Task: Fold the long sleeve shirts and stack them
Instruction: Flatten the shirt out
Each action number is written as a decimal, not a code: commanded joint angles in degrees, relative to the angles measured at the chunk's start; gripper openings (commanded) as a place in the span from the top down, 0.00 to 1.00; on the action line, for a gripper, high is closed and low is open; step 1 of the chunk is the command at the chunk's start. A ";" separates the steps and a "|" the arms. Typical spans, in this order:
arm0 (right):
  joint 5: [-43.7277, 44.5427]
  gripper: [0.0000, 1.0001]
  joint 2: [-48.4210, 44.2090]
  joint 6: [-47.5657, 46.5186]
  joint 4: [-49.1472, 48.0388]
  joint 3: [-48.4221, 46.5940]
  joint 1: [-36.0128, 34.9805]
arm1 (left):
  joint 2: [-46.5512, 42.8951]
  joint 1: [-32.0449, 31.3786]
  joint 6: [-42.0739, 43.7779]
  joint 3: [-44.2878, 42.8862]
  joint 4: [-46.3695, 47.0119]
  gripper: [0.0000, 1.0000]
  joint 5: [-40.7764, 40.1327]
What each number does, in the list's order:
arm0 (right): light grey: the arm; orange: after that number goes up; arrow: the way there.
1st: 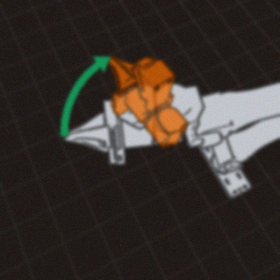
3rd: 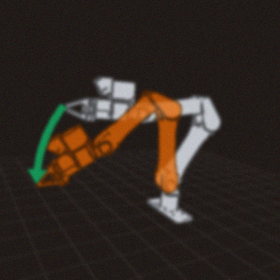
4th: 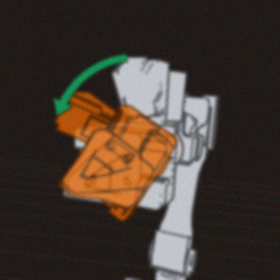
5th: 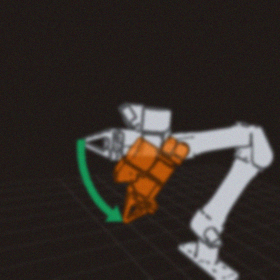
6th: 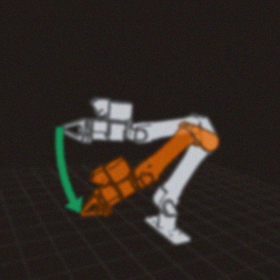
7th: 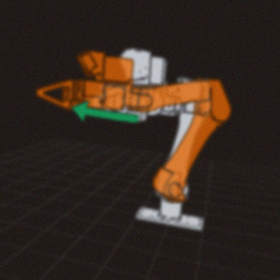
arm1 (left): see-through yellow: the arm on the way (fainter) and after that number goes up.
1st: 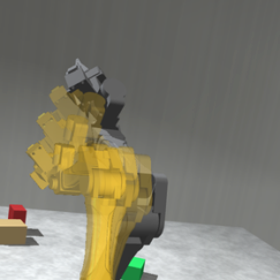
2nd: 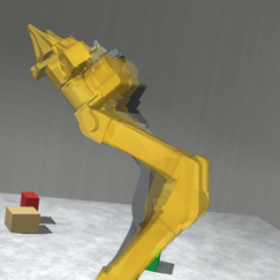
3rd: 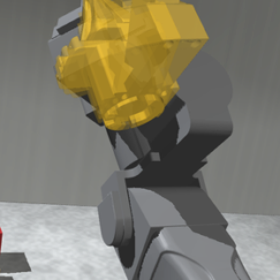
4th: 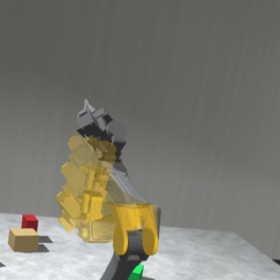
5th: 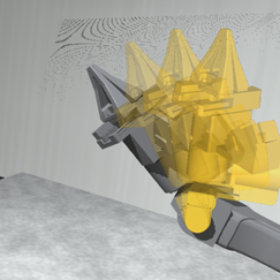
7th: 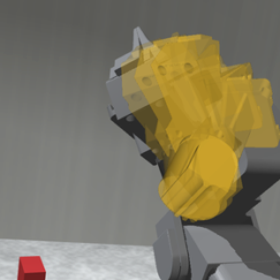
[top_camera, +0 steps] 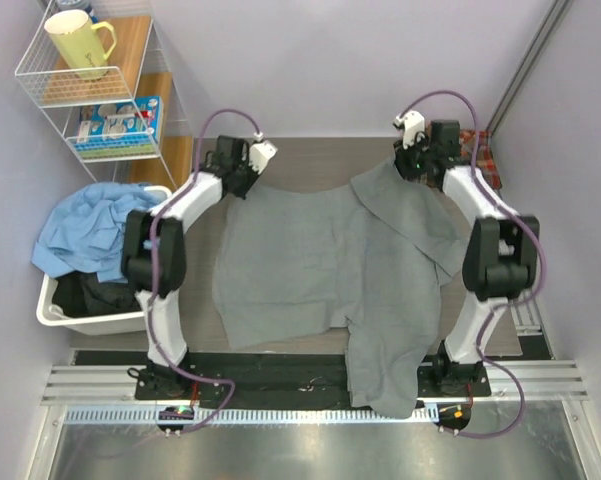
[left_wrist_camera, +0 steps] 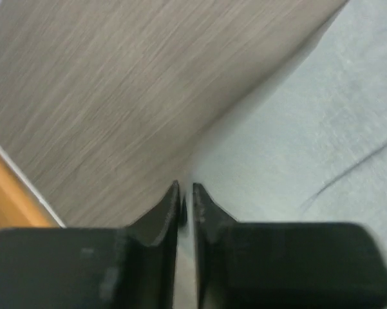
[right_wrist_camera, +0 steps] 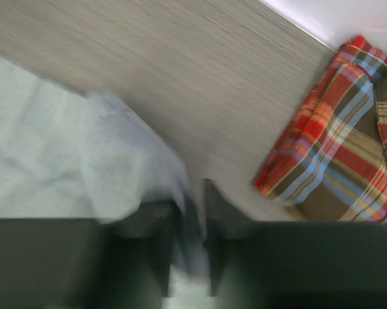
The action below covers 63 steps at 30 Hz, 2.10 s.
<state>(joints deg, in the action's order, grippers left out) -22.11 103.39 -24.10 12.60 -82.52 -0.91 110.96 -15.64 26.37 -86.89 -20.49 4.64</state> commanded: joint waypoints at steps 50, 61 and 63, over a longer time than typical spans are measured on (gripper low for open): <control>-18.55 0.99 5.68 -7.38 67.97 -20.82 25.01 | -12.69 -0.45 -8.26 6.74 -29.34 0.25 19.79; -21.32 0.99 26.22 22.05 34.80 -67.81 -9.98 | -11.90 2.89 -9.76 -1.51 -35.14 0.25 21.90; -18.77 0.75 30.20 26.44 24.96 -74.19 -10.95 | -12.52 3.42 -10.46 -1.88 -35.23 0.24 21.81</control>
<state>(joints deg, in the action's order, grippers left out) -42.19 127.92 -12.08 57.17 -142.76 -10.96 99.18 -13.61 17.76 -85.71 -53.30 24.77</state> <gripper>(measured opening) 0.028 0.755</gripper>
